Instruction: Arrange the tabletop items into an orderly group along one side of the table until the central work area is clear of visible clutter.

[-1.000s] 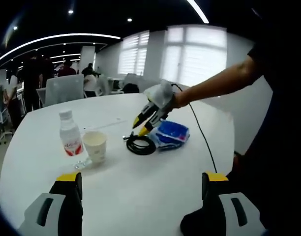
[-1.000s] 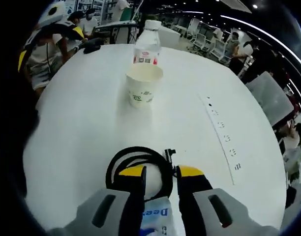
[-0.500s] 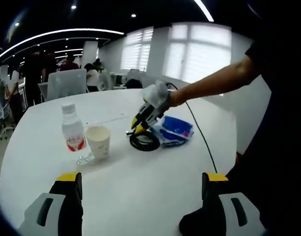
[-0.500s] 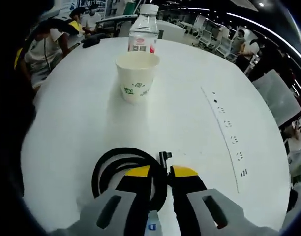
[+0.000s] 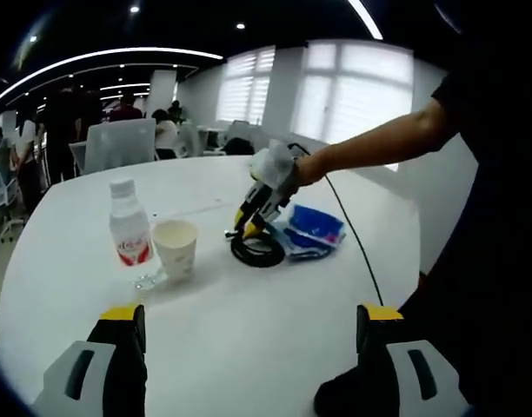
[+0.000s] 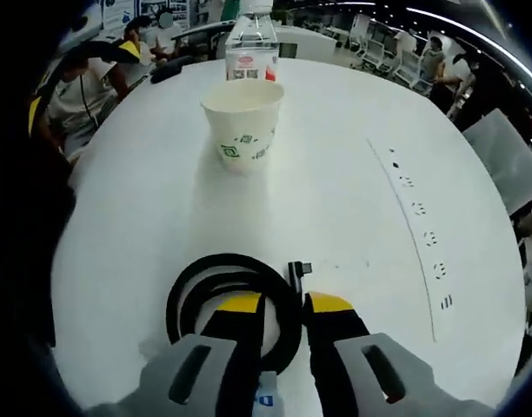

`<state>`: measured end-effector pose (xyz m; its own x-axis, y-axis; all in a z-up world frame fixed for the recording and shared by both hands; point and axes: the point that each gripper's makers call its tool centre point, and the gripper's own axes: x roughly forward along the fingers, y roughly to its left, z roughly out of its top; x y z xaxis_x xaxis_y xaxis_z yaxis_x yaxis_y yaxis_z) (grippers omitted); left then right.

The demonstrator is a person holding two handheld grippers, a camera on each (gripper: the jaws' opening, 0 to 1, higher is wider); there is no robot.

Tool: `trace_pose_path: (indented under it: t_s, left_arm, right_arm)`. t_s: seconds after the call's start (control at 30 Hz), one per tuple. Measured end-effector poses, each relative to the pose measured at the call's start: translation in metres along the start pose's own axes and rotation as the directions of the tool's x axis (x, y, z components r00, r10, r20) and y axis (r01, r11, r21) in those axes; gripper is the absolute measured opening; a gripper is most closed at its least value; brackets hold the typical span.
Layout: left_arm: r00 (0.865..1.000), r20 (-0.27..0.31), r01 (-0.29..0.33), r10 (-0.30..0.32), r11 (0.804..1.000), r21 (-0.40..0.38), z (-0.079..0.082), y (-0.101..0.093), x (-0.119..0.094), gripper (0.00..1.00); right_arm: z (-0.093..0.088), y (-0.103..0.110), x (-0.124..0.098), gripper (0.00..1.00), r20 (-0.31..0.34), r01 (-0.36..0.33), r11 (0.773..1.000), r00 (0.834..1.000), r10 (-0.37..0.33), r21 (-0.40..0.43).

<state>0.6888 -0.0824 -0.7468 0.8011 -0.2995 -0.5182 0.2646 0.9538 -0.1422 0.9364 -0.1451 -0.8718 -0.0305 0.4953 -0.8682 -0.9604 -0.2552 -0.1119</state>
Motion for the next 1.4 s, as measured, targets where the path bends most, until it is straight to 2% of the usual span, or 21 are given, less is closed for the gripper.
trace_pose_path:
  t_s: [0.17,0.33,0.57,0.8,0.93,1.1,1.4]
  left_arm:
    - [1.0,-0.006,-0.002,0.002,1.0,-0.001,-0.001,0.001,0.001,1.0]
    - [1.0,0.0,-0.018,0.018,1.0,-0.01,0.002,0.004,-0.001,1.0]
    - [1.0,-0.005,-0.025,0.025,1.0,-0.014,0.0,0.006,0.0,1.0]
    - [1.0,-0.001,-0.022,0.022,1.0,-0.01,0.004,0.005,0.002,1.0]
    - [1.0,0.001,-0.016,0.016,1.0,-0.003,0.006,0.002,0.002,1.0]
    - [1.0,0.011,-0.006,0.006,1.0,0.008,0.009,-0.002,0.003,1.0]
    - [0.999,0.033,0.012,-0.013,1.0,0.026,0.014,-0.015,0.0,1.0]
  right_arm:
    - [-0.005,-0.006,0.004,0.13,-0.014,0.003,1.0,1.0,-0.003,0.014]
    - [-0.009,-0.002,0.011,0.12,-0.044,-0.014,0.999,0.999,0.012,-0.053]
    - [-0.008,-0.003,0.008,0.08,-0.027,-0.05,0.998,0.998,0.049,-0.035]
    - [-0.008,-0.004,0.007,0.07,-0.015,-0.036,0.999,0.999,0.036,-0.031]
    - [-0.006,-0.003,0.002,0.07,0.001,-0.017,1.0,1.0,0.017,-0.024]
    - [0.004,-0.007,-0.017,0.06,0.054,0.023,1.0,0.998,-0.024,0.014]
    - [0.014,-0.01,-0.044,0.05,0.099,0.101,0.994,0.99,-0.103,0.032]
